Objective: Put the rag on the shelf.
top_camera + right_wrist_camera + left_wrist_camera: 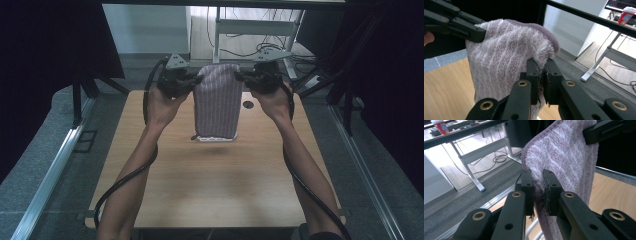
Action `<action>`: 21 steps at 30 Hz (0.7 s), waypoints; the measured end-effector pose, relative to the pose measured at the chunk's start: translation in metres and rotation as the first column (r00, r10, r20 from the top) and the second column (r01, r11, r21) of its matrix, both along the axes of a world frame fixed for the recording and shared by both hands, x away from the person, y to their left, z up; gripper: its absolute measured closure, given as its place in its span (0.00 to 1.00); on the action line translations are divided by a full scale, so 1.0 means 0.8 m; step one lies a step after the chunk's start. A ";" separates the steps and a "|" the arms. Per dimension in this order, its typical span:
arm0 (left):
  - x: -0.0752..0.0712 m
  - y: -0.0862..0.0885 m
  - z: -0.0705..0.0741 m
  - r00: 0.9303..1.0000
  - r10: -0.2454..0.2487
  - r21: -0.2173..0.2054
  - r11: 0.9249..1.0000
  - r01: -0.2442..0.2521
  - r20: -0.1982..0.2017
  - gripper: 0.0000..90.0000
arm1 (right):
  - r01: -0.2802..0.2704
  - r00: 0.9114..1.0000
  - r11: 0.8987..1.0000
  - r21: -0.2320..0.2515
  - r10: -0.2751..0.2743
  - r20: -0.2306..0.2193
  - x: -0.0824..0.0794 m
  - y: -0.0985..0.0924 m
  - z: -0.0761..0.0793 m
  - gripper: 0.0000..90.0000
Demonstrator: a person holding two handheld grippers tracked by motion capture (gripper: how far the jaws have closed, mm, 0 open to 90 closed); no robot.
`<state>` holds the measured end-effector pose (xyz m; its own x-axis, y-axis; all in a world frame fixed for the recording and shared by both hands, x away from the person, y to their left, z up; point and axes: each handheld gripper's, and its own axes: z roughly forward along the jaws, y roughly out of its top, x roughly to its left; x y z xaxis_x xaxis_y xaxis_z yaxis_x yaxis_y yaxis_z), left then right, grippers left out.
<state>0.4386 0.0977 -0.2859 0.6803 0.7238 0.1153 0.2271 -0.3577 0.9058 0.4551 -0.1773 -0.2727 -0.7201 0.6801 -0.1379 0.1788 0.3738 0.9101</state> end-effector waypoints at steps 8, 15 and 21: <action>0.026 -0.002 0.014 1.000 0.029 -0.002 1.000 -0.029 -0.009 0.89 | 0.031 1.000 0.999 0.016 -0.031 0.007 0.021 0.002 0.018 0.93; 0.055 -0.006 0.017 0.997 0.077 0.014 0.997 -0.076 -0.025 0.89 | 0.059 0.998 0.998 0.014 -0.059 -0.004 0.046 0.007 0.020 0.92; 0.077 -0.013 0.008 0.992 0.126 0.043 0.991 -0.125 -0.021 0.89 | 0.082 0.997 0.997 0.017 -0.081 -0.018 0.069 0.011 0.009 0.93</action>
<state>0.5005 0.0873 -0.2793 0.5875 0.7984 0.1315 0.2940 -0.3620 0.8846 0.5103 -0.1684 -0.2651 -0.6642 0.7389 -0.1135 0.2237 0.3414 0.9129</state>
